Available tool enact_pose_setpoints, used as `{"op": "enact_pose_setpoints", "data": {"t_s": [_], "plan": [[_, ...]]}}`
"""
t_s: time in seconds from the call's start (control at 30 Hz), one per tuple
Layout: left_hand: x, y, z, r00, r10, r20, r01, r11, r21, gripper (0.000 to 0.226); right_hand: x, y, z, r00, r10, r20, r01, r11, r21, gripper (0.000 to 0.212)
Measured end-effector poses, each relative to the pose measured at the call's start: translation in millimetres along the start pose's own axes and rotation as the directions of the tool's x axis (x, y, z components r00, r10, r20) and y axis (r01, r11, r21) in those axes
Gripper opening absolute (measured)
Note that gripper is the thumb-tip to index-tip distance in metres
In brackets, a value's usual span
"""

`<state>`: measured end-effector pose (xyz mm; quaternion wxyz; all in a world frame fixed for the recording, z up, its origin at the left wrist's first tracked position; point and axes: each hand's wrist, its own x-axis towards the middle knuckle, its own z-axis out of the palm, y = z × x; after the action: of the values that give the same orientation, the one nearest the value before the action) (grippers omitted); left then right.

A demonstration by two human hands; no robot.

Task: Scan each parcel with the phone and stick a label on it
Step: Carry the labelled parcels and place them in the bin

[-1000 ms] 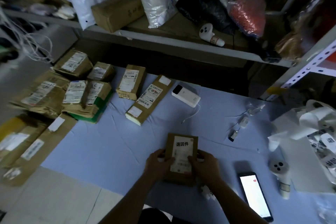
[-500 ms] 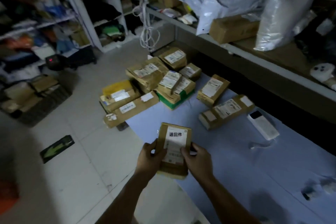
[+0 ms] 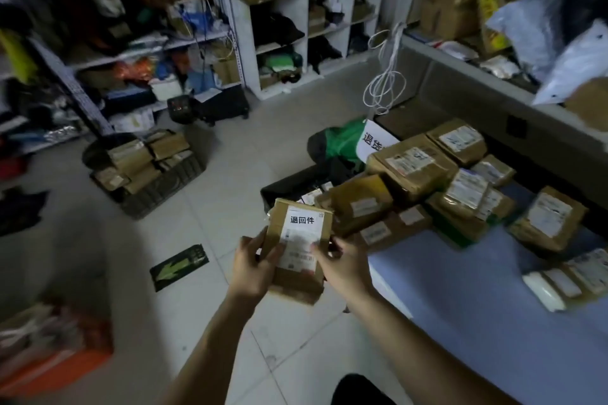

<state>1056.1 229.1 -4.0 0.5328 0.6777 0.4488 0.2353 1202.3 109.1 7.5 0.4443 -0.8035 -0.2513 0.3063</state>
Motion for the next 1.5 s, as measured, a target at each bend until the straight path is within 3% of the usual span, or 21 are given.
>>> {"op": "enact_pose_setpoints", "data": {"t_s": [0.13,0.27,0.37,0.47,0.57,0.7,0.83,0.97,1.07,1.17,1.3,1.5], "plan": [[77,-20,-40,0.999,-0.043,-0.005,0.043,0.998,0.04,0.034,69,-32,57,0.998,0.058,0.041,-0.055,0.997,-0.052,0.038],[159,-29,-52,0.998,-0.059,-0.014,0.06,0.993,0.105,0.039,150,-48,96,0.994,0.09,0.06,-0.089,0.996,-0.014,0.029],[224,-23,-57,0.995,-0.104,0.004,0.102,0.981,0.167,0.04,213,-58,117,0.987,0.139,0.08,-0.141,0.99,0.02,0.034],[296,-14,-52,0.985,-0.139,0.105,0.113,0.969,0.218,0.02,279,-68,133,0.968,0.237,0.077,-0.244,0.966,0.089,0.038],[357,-12,-43,0.958,-0.236,0.165,0.198,0.956,0.219,0.039,334,-78,140,0.952,0.305,0.024,-0.306,0.951,0.049,0.029],[441,-24,-21,0.929,-0.163,0.333,0.035,0.932,0.36,0.051,402,-71,151,0.909,0.414,-0.036,-0.404,0.9,0.162,0.024],[539,-63,21,0.828,-0.211,0.52,-0.093,0.862,0.499,0.058,481,-36,167,0.822,0.555,-0.127,-0.536,0.829,0.158,0.02],[634,-102,74,0.683,-0.188,0.705,-0.201,0.88,0.43,0.057,557,22,182,0.728,0.659,-0.191,-0.625,0.752,0.21,0.032],[688,-151,108,0.612,-0.239,0.754,-0.233,0.856,0.461,0.047,599,80,203,0.665,0.717,-0.209,-0.655,0.695,0.297,0.033],[729,-214,138,0.583,-0.324,0.746,-0.272,0.787,0.554,0.043,638,139,240,0.63,0.747,-0.211,-0.673,0.661,0.333,0.03],[774,-309,168,0.546,-0.37,0.752,-0.362,0.705,0.61,0.062,680,225,309,0.616,0.763,-0.199,-0.669,0.639,0.379,0.036],[821,-440,191,0.525,-0.38,0.762,-0.416,0.666,0.619,0.048,723,320,399,0.625,0.749,-0.218,-0.665,0.658,0.354,0.037]]}}
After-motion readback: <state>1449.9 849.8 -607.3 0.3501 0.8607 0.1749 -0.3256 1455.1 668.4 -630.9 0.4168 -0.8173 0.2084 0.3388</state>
